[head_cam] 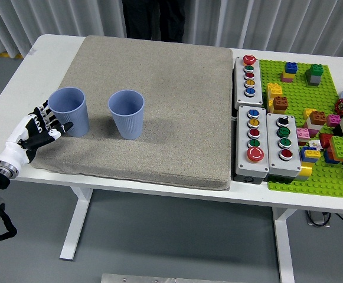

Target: Pick cup pour cup place

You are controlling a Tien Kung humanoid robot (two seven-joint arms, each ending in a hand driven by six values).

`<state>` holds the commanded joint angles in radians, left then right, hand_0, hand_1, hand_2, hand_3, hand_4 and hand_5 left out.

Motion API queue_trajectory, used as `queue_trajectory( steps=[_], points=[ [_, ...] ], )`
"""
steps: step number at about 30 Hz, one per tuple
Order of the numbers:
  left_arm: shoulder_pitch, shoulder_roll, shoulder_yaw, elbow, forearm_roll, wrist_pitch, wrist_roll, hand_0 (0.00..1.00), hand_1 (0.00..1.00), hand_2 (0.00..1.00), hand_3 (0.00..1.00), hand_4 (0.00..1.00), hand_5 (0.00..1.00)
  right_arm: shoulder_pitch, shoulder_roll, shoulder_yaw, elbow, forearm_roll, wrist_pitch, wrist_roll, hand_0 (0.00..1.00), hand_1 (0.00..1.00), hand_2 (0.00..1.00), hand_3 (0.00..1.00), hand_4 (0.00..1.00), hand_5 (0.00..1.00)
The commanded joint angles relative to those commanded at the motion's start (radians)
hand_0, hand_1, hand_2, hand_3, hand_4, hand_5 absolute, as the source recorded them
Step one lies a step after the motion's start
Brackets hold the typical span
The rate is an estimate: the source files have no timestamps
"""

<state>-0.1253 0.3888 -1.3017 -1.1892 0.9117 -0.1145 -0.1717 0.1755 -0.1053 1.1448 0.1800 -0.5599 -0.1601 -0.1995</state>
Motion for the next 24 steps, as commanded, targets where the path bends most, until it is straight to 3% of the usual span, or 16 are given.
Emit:
queue_trajectory(
  steps=[24],
  points=[
    [-0.087, -0.011, 0.095, 0.051, -0.027, 0.024, 0.002, 0.942, 0.942, 0.998, 0.998, 0.928, 0.22, 0.007, -0.002, -0.001, 0.0, 0.003, -0.001, 0.0, 0.719, 0.682, 0.726, 0.694, 0.308, 0.317]
  ],
)
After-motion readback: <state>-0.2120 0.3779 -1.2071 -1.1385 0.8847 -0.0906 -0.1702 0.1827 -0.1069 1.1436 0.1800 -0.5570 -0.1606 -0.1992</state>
